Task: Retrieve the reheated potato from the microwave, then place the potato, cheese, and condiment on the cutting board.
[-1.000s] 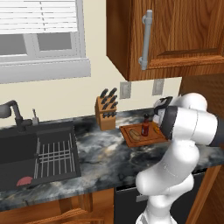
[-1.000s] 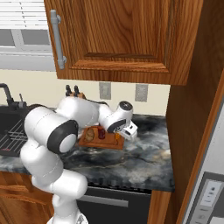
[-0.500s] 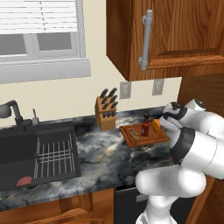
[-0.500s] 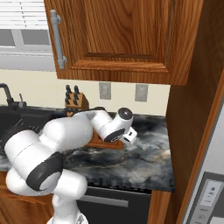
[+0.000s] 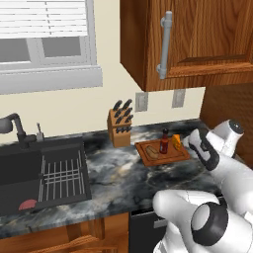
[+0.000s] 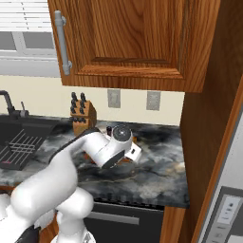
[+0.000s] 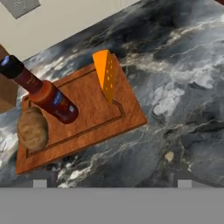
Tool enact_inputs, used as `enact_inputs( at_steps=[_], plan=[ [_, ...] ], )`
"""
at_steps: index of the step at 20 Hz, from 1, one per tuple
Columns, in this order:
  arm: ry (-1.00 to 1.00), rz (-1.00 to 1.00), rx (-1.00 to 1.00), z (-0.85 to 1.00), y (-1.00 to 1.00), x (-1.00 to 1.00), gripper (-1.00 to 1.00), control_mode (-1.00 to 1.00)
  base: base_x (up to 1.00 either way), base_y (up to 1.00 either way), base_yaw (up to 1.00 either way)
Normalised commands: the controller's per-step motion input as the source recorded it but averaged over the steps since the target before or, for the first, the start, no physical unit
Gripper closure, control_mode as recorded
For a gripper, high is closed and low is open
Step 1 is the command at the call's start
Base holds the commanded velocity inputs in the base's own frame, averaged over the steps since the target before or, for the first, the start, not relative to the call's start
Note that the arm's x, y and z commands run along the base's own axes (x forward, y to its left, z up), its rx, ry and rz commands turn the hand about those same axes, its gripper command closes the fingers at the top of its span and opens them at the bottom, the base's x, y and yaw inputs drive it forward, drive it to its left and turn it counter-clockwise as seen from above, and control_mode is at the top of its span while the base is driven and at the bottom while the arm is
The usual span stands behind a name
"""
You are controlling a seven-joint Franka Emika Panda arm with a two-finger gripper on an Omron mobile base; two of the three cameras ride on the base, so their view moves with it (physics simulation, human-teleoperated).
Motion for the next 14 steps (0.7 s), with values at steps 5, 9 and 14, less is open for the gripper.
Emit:
enact_inputs(
  at_steps=[5, 9, 14],
  plan=[
    [-0.07, 0.0, -0.09, 0.34, 0.3, -0.55, -1.0, -1.0, 0.0, 0.0, 0.0],
    [0.0, 0.0, -0.09, 0.44, 0.32, -0.48, -1.0, -1.0, 0.0, 0.0, 0.0],
    [0.0, 0.0, -0.11, 0.41, 0.27, -0.45, -1.0, -1.0, 0.0, 0.0, 0.0]
  ],
)
